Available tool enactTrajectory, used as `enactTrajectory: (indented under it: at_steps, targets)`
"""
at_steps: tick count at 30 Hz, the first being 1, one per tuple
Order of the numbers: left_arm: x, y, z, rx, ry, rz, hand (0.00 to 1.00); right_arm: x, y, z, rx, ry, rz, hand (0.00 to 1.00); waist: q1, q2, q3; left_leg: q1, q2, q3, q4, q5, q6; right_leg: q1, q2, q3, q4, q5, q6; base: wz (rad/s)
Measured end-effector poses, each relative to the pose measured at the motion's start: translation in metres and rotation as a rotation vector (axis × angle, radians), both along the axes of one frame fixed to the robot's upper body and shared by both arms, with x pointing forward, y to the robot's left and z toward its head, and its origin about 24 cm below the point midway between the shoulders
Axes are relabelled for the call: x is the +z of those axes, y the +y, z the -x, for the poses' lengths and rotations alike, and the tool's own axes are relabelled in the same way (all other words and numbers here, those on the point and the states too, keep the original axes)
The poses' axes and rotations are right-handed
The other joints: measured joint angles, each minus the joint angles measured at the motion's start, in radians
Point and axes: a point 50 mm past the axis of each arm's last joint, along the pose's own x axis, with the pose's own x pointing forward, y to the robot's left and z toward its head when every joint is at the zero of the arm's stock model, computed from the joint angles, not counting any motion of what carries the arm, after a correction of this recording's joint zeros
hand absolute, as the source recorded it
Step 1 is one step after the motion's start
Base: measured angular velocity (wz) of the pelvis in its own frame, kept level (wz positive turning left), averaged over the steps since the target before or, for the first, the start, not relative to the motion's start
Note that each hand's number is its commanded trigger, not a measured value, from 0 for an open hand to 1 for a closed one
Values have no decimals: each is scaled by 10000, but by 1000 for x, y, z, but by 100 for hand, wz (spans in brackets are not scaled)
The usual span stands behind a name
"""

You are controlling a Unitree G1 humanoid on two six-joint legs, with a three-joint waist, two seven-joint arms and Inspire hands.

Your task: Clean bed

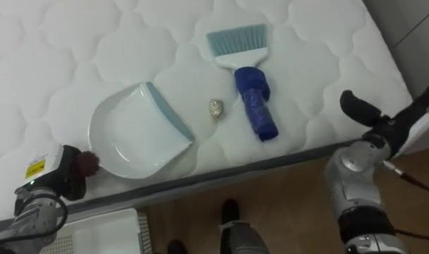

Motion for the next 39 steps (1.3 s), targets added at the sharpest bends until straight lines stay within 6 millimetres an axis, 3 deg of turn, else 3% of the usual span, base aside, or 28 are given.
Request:
enactTrajectory:
  at_steps: [10,12,19,24,26,32,39]
  targets:
    - [-2,-3,-3,-319,895,-79,100,24,27,-16,1437,-654,1402,0,183,-132,71,30,-19,17,5,-26,39,-9,-93,-97,141,-125,29,2]
    - [-1,-4,-5,-482,904,-194,100,21,36,-18,1949,-522,1505,0,258,-211,121,11,-12,5,-5,-26,40,-9,-96,-117,117,-129,33,2]
    - [5,-8,-16,-789,1011,-285,100,-1,56,-19,4097,582,1589,0,442,-209,165,-266,187,-113,243,-119,46,7,-2,-374,-93,-74,4,5]
    - [12,-17,-27,-1360,854,-428,100,-26,51,-14,4758,1876,995,0,635,-187,269,-363,159,-258,294,-126,57,-12,-118,-568,12,-176,19,13]
    - [15,-20,-32,-1596,790,-538,100,-36,47,-11,4839,2465,629,0,764,-178,368,-402,158,-257,398,-190,80,-54,-157,-564,154,-245,36,2]
    - [23,-22,-41,-1877,646,-640,100,-49,39,-9,5027,3512,452,0,878,-136,422,-789,188,-272,687,-246,109,-372,-199,-582,336,-275,43,2]
    - [27,-24,-46,-1999,674,-590,100,-51,29,-11,4897,3695,-312,0,1050,-101,444,-854,216,-267,704,-245,107,-414,-163,-588,292,-255,13,0]
